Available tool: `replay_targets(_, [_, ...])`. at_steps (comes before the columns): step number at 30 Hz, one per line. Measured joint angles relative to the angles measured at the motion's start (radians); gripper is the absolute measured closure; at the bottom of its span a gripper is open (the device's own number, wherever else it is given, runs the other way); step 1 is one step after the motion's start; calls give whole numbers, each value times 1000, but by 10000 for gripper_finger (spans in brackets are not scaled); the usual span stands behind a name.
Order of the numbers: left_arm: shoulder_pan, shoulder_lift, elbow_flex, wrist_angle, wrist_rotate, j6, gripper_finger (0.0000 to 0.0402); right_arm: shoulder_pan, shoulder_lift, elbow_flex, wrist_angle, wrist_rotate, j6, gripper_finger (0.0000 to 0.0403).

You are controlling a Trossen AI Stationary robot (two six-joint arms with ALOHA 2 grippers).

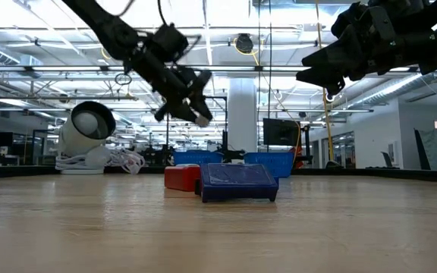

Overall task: Pick & Place Office items
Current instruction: Put the green charger adapter into the left basket, then put the violet charger adapter into the left basket

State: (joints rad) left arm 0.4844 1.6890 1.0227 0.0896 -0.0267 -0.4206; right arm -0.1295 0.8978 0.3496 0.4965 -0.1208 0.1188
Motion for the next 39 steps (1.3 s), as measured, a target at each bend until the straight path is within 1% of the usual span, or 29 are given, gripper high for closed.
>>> replay_targets(6, [6, 91, 0, 47, -1, -3, 264, 0, 0, 0, 0, 0, -1, 181])
replay_targets(12, [6, 123, 0, 76, -41, -3, 264, 0, 0, 0, 0, -1, -1, 181])
replay_targets(15, [7, 125, 0, 72, -79, 0, 260, 0, 0, 0, 0, -2, -1, 181])
replay_targets(21, [10, 125, 0, 91, -88, 4, 262, 0, 0, 0, 0, -3, 0, 181])
replay_targets(30, [9, 125, 0, 97, -114, 4, 222, 0, 0, 0, 0, -3, 0, 181])
replay_targets(36, [9, 125, 0, 97, -114, 3, 217, 0, 0, 0, 0, -3, 0, 181])
replay_targets(39, [9, 124, 0, 97, -113, 32, 216, 0, 0, 0, 0, -3, 0, 181])
